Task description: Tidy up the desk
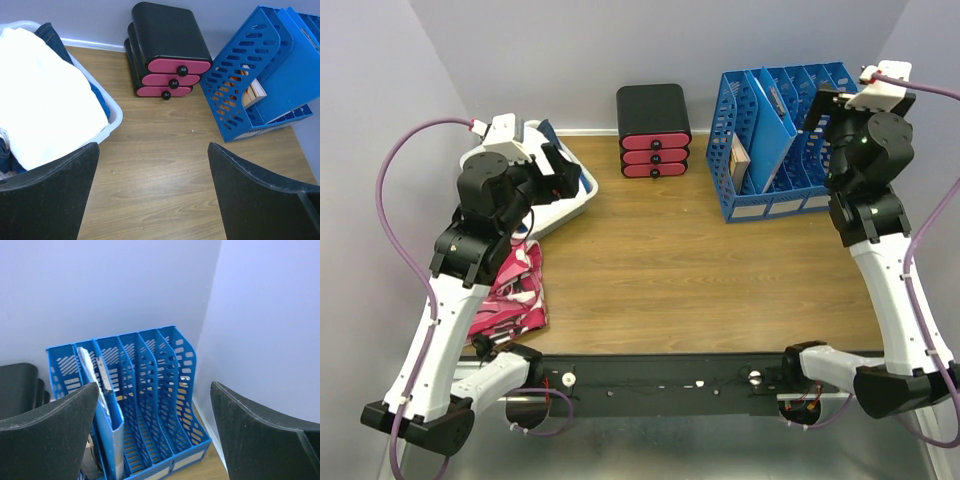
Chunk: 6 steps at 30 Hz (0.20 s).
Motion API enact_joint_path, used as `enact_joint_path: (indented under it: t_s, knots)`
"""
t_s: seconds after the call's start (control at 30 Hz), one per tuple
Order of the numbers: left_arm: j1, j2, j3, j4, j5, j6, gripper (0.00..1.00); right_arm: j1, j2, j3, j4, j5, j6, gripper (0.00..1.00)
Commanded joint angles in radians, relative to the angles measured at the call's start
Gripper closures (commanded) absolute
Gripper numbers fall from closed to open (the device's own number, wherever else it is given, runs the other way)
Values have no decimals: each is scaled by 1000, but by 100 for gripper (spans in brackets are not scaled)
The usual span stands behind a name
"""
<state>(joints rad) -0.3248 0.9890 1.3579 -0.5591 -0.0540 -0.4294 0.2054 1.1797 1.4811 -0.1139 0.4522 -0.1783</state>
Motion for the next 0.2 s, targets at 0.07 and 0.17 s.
enact_joint_path:
  t_s: [0.07,0.17]
  knots:
    - [-2,-36,-25,-18,-38,21,1,-55,-40,-44,-9,34,48,1]
    - [-2,-39,-25,-22,-41,32,1,-67,-45,-44,-18,19,46,0]
